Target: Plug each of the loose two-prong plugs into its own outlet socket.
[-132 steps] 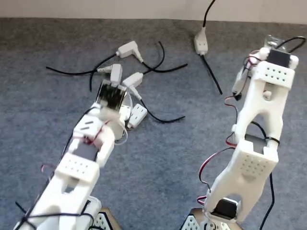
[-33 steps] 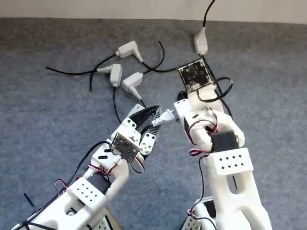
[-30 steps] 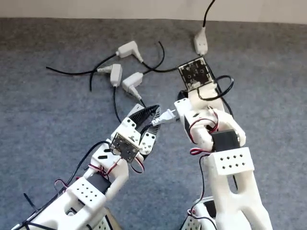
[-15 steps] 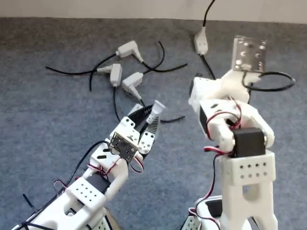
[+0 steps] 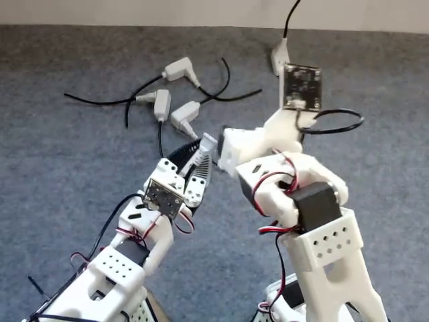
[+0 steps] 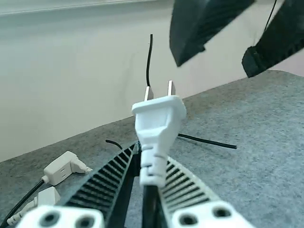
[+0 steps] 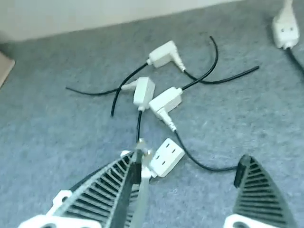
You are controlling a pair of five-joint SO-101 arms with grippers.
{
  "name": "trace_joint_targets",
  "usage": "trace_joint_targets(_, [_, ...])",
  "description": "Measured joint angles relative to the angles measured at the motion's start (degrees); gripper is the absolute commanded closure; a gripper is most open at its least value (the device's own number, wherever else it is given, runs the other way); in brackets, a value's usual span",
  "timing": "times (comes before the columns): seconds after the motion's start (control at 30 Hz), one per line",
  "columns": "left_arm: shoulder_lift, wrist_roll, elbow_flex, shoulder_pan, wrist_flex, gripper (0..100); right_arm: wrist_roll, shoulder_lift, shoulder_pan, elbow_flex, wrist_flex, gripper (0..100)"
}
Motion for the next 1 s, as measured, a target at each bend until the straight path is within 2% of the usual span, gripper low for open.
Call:
trace_joint_targets(0.37, [0.0, 0.0, 0.0, -0.3, 0.0, 99, -0.3, 0.0, -9.4, 0.3, -0.9, 69.0])
trace_joint_targets(0.6, [0.0, 0.0, 0.0, -0.3, 0.0, 99, -0.3, 0.0, -9.8, 0.3, -0.9, 69.4])
trace_joint_targets(0.73, [0.0, 0.0, 0.0, -0.2, 0.0, 99, -0.3, 0.0, -9.8, 0.3, -0.9, 73.5])
trace_joint_targets(0.87, [0.0, 0.0, 0.0, 3.6, 0.0, 99, 4.4, 0.0, -9.8, 0.3, 2.8, 73.7])
trace_joint_targets(1.0, [0.0, 0.0, -0.8, 6.1, -1.3, 99, 5.1, -1.6, -8.1, 0.2, 5.4, 73.7])
